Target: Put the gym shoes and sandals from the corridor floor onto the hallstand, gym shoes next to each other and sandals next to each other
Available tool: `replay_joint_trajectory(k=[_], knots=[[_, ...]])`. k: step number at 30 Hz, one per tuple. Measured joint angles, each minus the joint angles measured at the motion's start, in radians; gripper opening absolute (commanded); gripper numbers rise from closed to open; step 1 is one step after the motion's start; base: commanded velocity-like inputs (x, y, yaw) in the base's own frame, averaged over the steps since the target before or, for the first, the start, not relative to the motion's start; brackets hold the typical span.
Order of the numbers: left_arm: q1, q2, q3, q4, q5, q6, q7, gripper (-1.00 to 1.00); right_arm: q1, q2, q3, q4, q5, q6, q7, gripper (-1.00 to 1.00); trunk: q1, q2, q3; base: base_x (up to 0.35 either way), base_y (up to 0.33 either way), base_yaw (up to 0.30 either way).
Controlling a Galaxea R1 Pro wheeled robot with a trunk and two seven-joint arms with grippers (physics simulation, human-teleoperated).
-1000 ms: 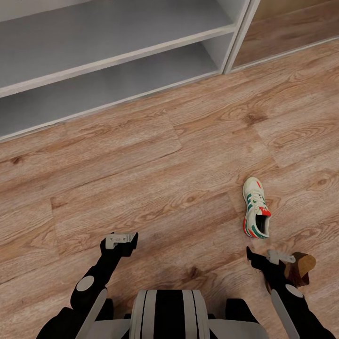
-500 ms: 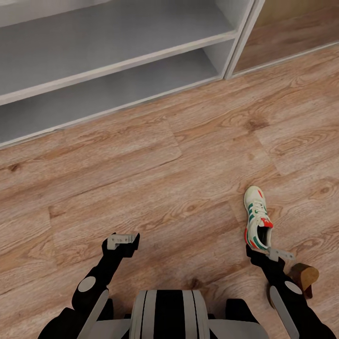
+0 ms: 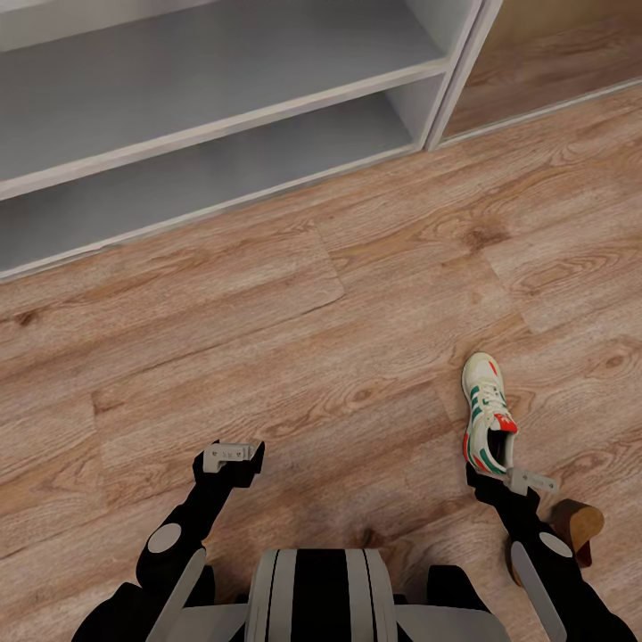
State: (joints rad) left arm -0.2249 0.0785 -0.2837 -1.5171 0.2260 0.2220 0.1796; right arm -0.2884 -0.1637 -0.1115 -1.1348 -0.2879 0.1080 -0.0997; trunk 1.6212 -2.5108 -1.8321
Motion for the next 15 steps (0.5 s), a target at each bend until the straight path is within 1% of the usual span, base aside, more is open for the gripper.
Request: replay_joint_trajectory(k=[6,15], knots=[[0.0,0.0,0.0,0.0,0.0,0.0,0.001,1.0,0.0,0.0,0.0,0.0,0.0,-0.002,0.0,1.0,0.0,0.0,0.0,0.144,0.0,0.0],[0.0,0.0,0.0,0.0,0.0,0.0,0.001,1.0,0.0,0.0,0.0,0.0,0.0,-0.002,0.0,1.0,0.0,0.0,0.0,0.025,0.0,0.0]])
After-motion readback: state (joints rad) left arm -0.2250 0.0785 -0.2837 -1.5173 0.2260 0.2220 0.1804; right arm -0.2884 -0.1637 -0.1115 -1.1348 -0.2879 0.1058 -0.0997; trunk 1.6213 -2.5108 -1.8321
